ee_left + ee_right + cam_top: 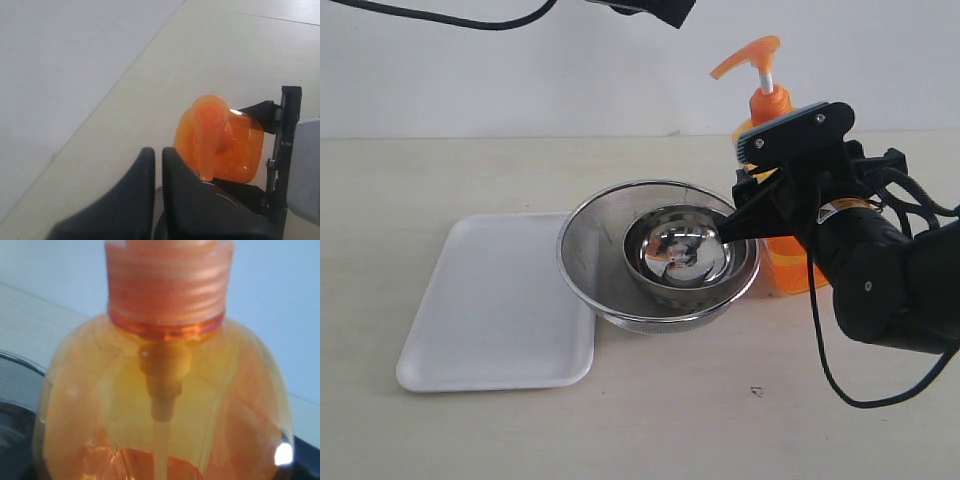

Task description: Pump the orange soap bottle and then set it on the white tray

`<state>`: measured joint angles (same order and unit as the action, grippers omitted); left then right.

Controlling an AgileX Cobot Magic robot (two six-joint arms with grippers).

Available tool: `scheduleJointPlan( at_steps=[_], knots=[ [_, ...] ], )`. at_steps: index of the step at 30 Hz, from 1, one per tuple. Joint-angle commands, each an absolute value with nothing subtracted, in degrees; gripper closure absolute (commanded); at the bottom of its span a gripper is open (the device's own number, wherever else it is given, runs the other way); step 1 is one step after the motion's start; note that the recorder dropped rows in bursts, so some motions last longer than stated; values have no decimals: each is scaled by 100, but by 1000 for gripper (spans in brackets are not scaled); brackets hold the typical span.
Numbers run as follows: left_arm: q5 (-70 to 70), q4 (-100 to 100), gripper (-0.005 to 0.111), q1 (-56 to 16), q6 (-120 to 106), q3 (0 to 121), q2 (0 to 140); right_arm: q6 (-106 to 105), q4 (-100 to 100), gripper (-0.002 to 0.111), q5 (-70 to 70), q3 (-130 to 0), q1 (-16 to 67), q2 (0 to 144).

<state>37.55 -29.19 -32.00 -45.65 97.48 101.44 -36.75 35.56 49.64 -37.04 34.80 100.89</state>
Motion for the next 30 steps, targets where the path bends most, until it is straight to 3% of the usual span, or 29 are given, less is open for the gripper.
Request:
scheduleJointPlan(
  at_steps=[1,11,30],
  knots=[
    [3689,-3278,102,-3186,-4636,9740,10207,-3620,3563,108,4472,-3672,3492,10111],
    [3638,-4928,102,-3197,-5923,9740,10234,-3659,3539,108,4459,-3672,3492,10111],
    [3448,-5315,102,-3206,-6160,9969,10708,-3691,3539,108,4435,-3672,3492,10111]
  ],
)
